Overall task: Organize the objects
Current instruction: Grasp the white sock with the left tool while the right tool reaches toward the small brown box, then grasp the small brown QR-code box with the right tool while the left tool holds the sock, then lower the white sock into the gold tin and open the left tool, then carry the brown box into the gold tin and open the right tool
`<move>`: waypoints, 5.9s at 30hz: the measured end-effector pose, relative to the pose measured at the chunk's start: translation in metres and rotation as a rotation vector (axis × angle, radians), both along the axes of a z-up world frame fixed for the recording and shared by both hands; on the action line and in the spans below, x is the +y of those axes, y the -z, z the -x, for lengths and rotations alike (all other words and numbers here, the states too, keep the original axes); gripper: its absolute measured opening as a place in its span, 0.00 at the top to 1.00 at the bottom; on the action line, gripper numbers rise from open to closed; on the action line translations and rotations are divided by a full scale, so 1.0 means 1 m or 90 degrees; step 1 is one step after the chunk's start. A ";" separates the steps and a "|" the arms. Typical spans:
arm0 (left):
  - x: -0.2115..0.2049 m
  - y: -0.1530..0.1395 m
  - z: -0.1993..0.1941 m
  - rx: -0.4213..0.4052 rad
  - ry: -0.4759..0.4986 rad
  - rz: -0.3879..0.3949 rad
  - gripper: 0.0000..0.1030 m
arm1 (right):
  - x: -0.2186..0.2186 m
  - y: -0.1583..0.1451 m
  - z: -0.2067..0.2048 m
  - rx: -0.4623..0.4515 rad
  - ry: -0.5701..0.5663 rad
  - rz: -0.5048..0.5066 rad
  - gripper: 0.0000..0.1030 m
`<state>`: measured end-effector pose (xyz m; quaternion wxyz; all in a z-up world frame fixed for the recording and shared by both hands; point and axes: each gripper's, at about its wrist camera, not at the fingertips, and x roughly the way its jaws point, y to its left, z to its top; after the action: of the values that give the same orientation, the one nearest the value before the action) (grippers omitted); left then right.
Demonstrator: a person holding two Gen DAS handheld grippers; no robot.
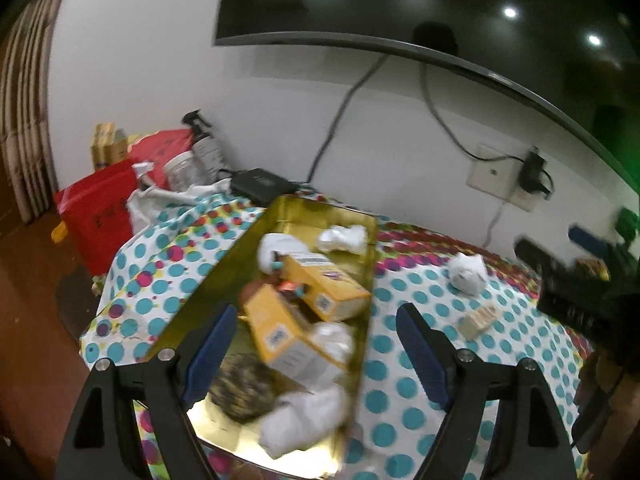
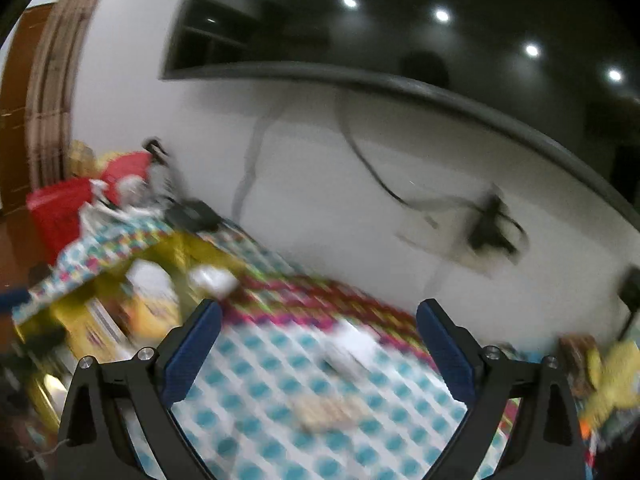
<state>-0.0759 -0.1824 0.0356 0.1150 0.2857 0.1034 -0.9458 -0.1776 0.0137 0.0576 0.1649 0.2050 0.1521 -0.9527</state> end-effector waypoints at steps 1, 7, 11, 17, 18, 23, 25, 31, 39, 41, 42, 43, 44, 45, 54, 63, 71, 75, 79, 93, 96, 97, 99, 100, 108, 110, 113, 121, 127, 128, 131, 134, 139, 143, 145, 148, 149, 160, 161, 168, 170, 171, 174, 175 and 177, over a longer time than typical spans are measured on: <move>0.006 0.000 -0.001 0.003 0.008 0.000 0.19 | 0.015 0.006 -0.002 -0.005 0.014 -0.002 0.05; 0.045 0.007 0.002 0.006 0.069 0.011 0.19 | 0.073 0.047 0.002 -0.033 0.065 -0.057 0.05; 0.054 0.013 0.023 -0.016 0.091 0.018 0.19 | 0.081 0.066 0.014 -0.057 0.056 -0.066 0.05; 0.067 -0.003 0.071 -0.018 0.142 0.036 0.19 | 0.094 0.092 0.032 -0.112 0.068 -0.024 0.05; 0.073 -0.005 0.083 -0.024 0.154 0.039 0.19 | 0.099 0.091 0.033 -0.114 0.073 -0.011 0.05; 0.106 0.000 0.149 -0.064 0.190 0.049 0.19 | 0.117 0.086 0.036 -0.118 0.107 0.040 0.02; 0.123 0.011 0.178 -0.096 0.206 0.052 0.19 | 0.121 0.086 0.038 -0.126 0.103 0.054 0.01; 0.148 0.052 0.235 -0.172 0.204 0.044 0.19 | 0.127 0.080 0.037 -0.111 0.125 0.070 0.00; 0.160 0.083 0.266 -0.225 0.194 0.048 0.19 | 0.133 0.081 0.039 -0.121 0.119 0.096 0.00; 0.163 0.090 0.272 -0.235 0.192 0.052 0.19 | 0.133 0.081 0.037 -0.117 0.118 0.097 0.00; 0.163 0.091 0.273 -0.239 0.190 0.052 0.19 | 0.133 0.080 0.036 -0.114 0.118 0.097 0.00; 0.164 0.095 0.276 -0.249 0.188 0.054 0.19 | 0.133 0.080 0.036 -0.113 0.118 0.097 0.00; 0.165 0.097 0.277 -0.253 0.188 0.054 0.19 | 0.133 0.080 0.035 -0.112 0.118 0.098 0.00; 0.166 0.098 0.277 -0.251 0.187 0.053 0.19 | 0.133 0.079 0.035 -0.111 0.119 0.098 0.00; 0.166 0.097 0.275 -0.247 0.198 0.048 0.52 | 0.131 0.079 0.035 -0.109 0.122 0.089 0.00; 0.139 0.037 0.223 -0.143 0.173 0.023 0.63 | 0.126 0.082 0.041 -0.136 0.112 0.074 0.00; 0.110 0.009 0.128 -0.077 0.139 0.063 0.63 | 0.116 0.082 0.038 -0.123 0.095 0.046 0.00; 0.098 0.023 0.094 -0.077 0.134 0.060 0.63 | 0.111 0.084 0.041 -0.135 0.090 0.031 0.00; 0.087 0.039 0.081 -0.088 0.123 0.043 0.63 | 0.101 0.087 0.042 -0.145 0.075 0.000 0.00; 0.071 0.050 0.057 -0.087 0.125 0.017 0.63 | 0.035 0.083 0.048 -0.175 -0.058 -0.041 0.00; 0.064 0.054 0.053 -0.091 0.119 0.010 0.63 | 0.018 0.093 0.060 -0.199 -0.059 -0.085 0.01; 0.061 0.054 0.052 -0.091 0.116 0.007 0.63 | 0.016 0.094 0.062 -0.202 -0.064 -0.082 0.01; 0.058 0.054 0.052 -0.090 0.114 0.002 0.63 | 0.013 0.099 0.068 -0.219 -0.064 -0.079 0.04; 0.057 0.053 0.052 -0.089 0.113 0.000 0.63 | 0.013 0.102 0.071 -0.229 -0.063 -0.075 0.14; 0.054 0.044 0.047 -0.073 0.107 0.003 0.63 | 0.028 0.108 0.069 -0.236 -0.055 -0.020 0.42; 0.049 0.038 0.044 -0.067 0.093 0.011 0.63 | 0.034 0.105 0.063 -0.223 -0.049 -0.008 0.42; 0.035 0.033 0.042 -0.067 0.070 0.011 0.63 | 0.039 0.101 0.056 -0.210 -0.039 -0.001 0.42; -0.022 0.020 0.039 -0.088 -0.025 0.023 0.63 | 0.036 0.096 0.039 -0.166 -0.033 -0.028 0.42; -0.044 0.017 0.033 -0.095 -0.050 0.038 0.63 | 0.033 0.096 0.031 -0.155 -0.039 -0.039 0.42; -0.046 0.017 0.032 -0.097 -0.051 0.038 0.62 | 0.034 0.095 0.030 -0.152 -0.038 -0.037 0.42; -0.051 0.016 0.027 -0.094 -0.046 0.041 0.62 | 0.036 0.095 0.028 -0.152 -0.039 -0.030 0.42; -0.058 0.015 0.019 -0.082 -0.039 0.034 0.62 | 0.037 0.094 0.027 -0.149 -0.038 -0.029 0.41; -0.063 0.015 0.000 -0.054 0.028 0.006 0.62 | 0.037 0.094 0.025 -0.146 -0.040 -0.031 0.41; -0.065 0.016 -0.018 -0.038 0.093 -0.036 0.62 | 0.037 0.093 0.024 -0.143 -0.041 -0.033 0.41; -0.064 0.016 -0.019 -0.039 0.108 -0.032 0.62 | 0.037 0.093 0.024 -0.141 -0.043 -0.033 0.41; -0.060 0.019 0.004 -0.072 0.098 0.006 0.62 | 0.037 0.093 0.024 -0.142 -0.045 -0.033 0.41; -0.061 0.020 0.014 -0.076 0.097 0.005 0.62 | 0.037 0.092 0.024 -0.142 -0.047 -0.032 0.41; -0.056 0.030 0.112 -0.161 0.033 0.050 0.29 | 0.039 0.093 0.025 -0.139 -0.042 -0.022 0.41; -0.057 0.029 0.109 -0.157 0.029 0.045 0.27 | 0.040 0.093 0.024 -0.138 -0.043 -0.020 0.41; -0.047 0.011 0.047 -0.095 0.037 0.082 0.19 | 0.043 0.092 0.024 -0.140 -0.039 -0.010 0.41; -0.042 0.009 0.019 -0.074 0.036 0.076 0.18 | 0.043 0.092 0.023 -0.139 -0.038 -0.010 0.41; -0.041 0.013 0.001 -0.068 0.031 0.060 0.18 | 0.043 0.092 0.023 -0.137 -0.037 -0.012 0.41; -0.035 0.029 -0.029 -0.074 0.028 0.043 0.18 | 0.040 0.093 0.024 -0.134 -0.033 -0.019 0.41; -0.032 0.037 -0.040 -0.071 0.025 0.049 0.18 | 0.038 0.093 0.025 -0.136 -0.033 -0.019 0.41; -0.027 0.045 -0.050 -0.072 0.036 0.055 0.18 | 0.034 0.091 0.028 -0.147 -0.033 -0.004 0.41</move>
<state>-0.0260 -0.2097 -0.0092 0.1060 0.3364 0.0473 -0.9345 -0.2054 0.0473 -0.0336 0.2052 0.3098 0.1399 -0.9178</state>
